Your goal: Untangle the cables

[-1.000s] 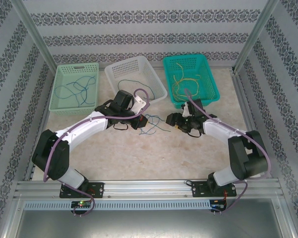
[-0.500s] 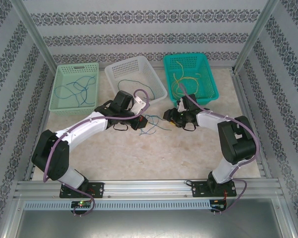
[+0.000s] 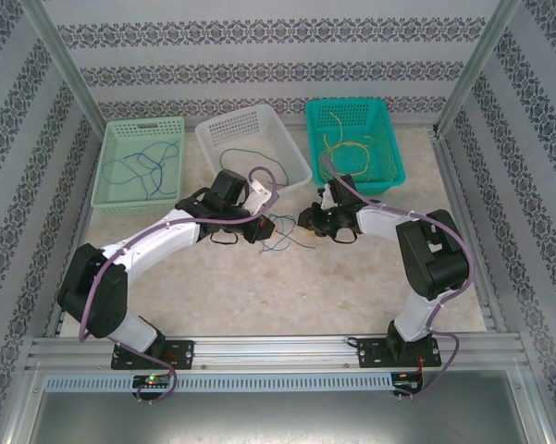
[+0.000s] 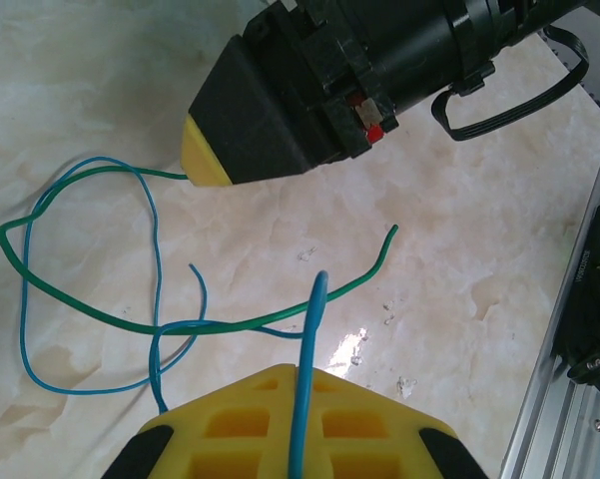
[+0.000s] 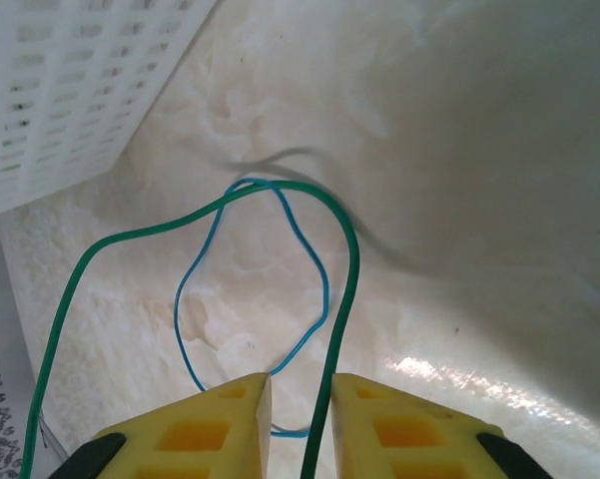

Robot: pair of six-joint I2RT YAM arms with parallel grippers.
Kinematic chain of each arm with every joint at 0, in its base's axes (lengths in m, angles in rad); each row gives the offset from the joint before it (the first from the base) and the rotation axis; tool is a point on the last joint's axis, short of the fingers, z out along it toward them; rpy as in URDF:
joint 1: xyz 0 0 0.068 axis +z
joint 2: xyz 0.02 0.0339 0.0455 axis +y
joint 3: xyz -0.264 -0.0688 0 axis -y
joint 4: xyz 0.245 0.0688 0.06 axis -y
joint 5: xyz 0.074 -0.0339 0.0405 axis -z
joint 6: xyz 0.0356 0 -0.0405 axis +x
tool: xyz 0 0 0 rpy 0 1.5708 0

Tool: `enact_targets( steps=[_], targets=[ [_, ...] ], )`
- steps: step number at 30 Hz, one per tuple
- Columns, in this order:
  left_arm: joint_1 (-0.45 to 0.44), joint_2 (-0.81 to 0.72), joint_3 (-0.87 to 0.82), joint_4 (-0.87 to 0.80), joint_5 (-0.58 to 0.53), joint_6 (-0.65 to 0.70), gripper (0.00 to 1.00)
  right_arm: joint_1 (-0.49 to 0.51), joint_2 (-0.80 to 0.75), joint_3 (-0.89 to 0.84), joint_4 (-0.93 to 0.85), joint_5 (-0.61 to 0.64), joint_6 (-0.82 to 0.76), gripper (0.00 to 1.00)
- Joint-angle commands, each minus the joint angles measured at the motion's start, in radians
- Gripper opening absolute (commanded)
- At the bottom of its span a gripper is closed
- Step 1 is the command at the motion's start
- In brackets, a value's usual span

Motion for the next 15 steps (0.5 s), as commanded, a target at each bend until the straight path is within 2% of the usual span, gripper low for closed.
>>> enact_targets(
  steps=[1, 6, 9, 15],
  targets=[
    [-0.01, -0.03, -0.011, -0.007, -0.011, 0.024, 0.02, 0.026, -0.028, -0.018, -0.023, -0.006, 0.009, 0.24],
    [-0.01, -0.043, -0.022, -0.008, -0.028, 0.028, 0.03, 0.039, -0.021, -0.031, -0.026, -0.006, 0.015, 0.22],
    [-0.01, -0.045, -0.025, -0.007, -0.031, 0.026, 0.03, 0.043, -0.022, -0.033, -0.023, 0.01, 0.014, 0.14],
    [-0.01, -0.054, -0.034, -0.008, -0.037, 0.027, 0.03, 0.049, -0.052, -0.02, -0.061, 0.091, -0.031, 0.04]
  ],
)
